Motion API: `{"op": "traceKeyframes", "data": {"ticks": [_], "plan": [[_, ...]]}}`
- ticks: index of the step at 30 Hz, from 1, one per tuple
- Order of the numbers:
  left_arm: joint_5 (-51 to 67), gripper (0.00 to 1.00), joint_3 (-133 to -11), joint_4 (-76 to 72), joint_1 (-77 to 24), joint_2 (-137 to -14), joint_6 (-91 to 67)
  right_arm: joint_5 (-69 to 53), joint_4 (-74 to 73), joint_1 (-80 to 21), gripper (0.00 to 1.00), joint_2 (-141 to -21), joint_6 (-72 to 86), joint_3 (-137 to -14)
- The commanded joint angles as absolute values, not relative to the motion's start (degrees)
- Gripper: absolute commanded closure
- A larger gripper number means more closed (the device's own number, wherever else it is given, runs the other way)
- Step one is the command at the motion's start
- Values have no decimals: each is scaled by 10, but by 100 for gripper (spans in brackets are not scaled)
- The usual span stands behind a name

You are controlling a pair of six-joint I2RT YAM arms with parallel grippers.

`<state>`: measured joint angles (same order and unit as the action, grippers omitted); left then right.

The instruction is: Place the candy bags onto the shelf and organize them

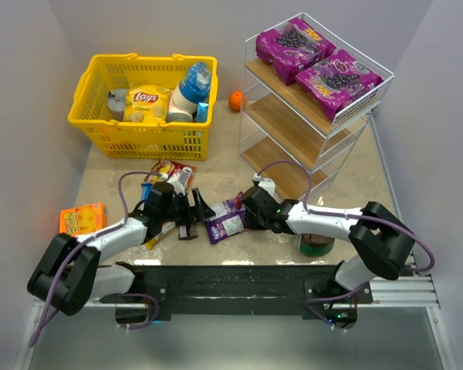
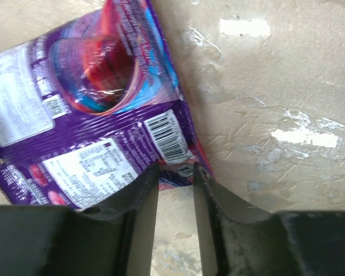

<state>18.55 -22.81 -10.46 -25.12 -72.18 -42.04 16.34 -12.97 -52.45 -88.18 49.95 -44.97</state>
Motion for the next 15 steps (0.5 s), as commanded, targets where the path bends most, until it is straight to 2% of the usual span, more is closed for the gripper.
{"op": "traceKeyframes", "data": {"ticks": [1,3,6,10,11,15], "plan": [[177,12,-219,-75,-250,-652,-457,196,-142,-532,54,-838,476,-495],[185,13,-214,-76,-250,-642,-469,204,-148,-532,47,-833,467,-510],[196,13,-191,-87,-250,-637,-493,217,-150,-532,46,-841,458,-528],[211,15,-159,-133,-250,-650,-530,233,-140,-531,53,-878,447,-551],[216,16,-154,-155,-250,-655,-535,235,-137,-529,57,-894,446,-558],[236,19,-130,-209,-250,-681,-551,246,-120,-519,62,-937,458,-569]]}}
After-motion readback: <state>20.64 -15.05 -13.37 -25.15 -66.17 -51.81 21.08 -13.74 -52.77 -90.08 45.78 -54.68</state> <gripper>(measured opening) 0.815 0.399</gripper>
